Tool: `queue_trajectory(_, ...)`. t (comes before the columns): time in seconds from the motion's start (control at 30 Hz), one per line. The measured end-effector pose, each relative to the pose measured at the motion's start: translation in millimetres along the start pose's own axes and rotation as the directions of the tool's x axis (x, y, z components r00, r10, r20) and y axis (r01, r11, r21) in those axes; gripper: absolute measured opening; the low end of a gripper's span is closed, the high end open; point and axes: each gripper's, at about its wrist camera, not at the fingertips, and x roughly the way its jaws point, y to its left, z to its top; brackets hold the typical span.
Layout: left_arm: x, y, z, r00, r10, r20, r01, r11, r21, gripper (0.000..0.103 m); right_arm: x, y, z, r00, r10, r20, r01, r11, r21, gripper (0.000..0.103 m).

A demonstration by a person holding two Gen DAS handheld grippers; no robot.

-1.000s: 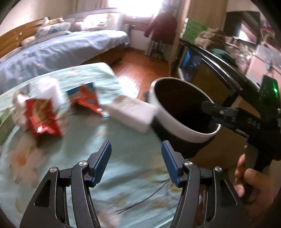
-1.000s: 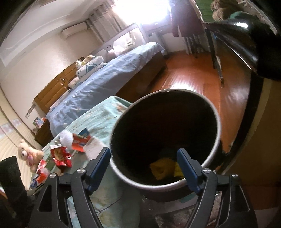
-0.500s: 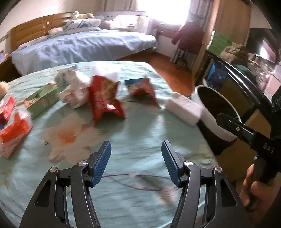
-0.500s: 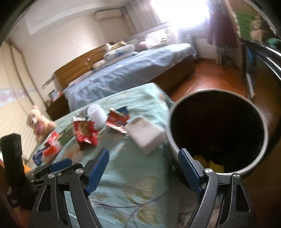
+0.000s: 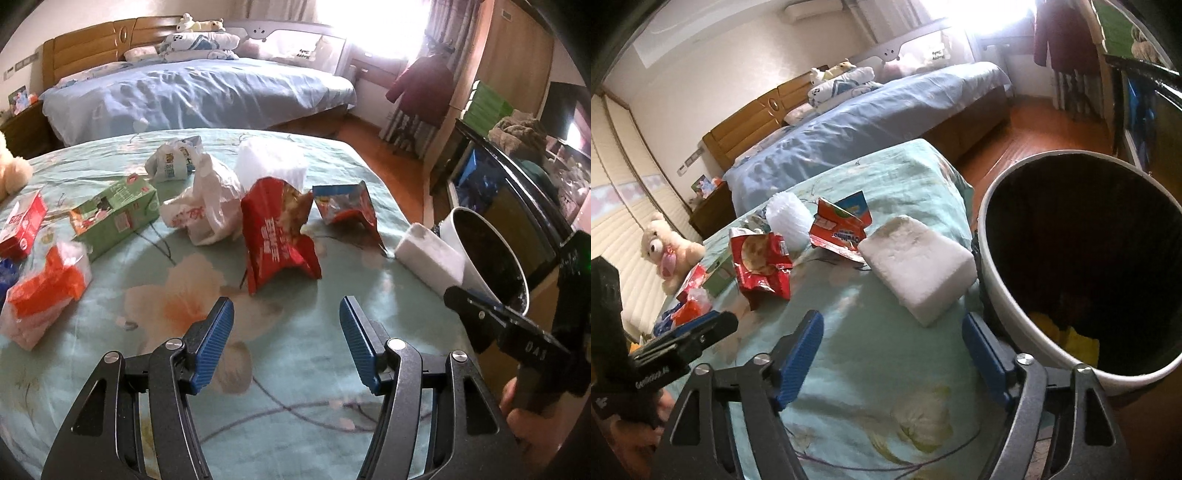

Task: Collect trash
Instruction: 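Grasp the red chip bag with the left tool while the right tool grasps the white foam block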

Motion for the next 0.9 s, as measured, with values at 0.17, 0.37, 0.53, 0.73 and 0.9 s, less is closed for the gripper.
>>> queue_trajectory(0.17,14.3,0.8,11.0,1.0,0.002,-0.005,-0.002,1.0,-0.005,0.06,6.6,4.3,3.9,1.0,-0.021,0.002,0.021,1.0,-0.002,0.063)
queue_trajectory(0.37,34.0,5.0,19.8,1.0,0.01,-0.028,-0.011,1.0,-0.025,0.06,14.7,3.3,10.7,0.997,-0.074,-0.009,0.074,0.997,0.004,0.043)
queue_trajectory(0.53,38.9,6.5,17.1,0.999,-0.008,-0.041,0.007,1.0,-0.028,0.036,15.6,1.7,10.3,0.996,-0.092,-0.011,0.092,0.996,0.002,0.017)
queue_trajectory(0.73,31.3,6.0,12.1,0.999,-0.025,-0.03,0.024,1.0,-0.01,0.015,8.3,23.1,6.5,0.999,-0.053,0.006,0.053,0.996,-0.075,0.016)
queue_trajectory(0.9,19.5,5.0,6.9,0.999,-0.036,-0.022,0.036,0.999,0.001,0.012,-1.4,32.9,1.3,1.0,-0.018,0.012,0.019,0.996,-0.085,0.015)
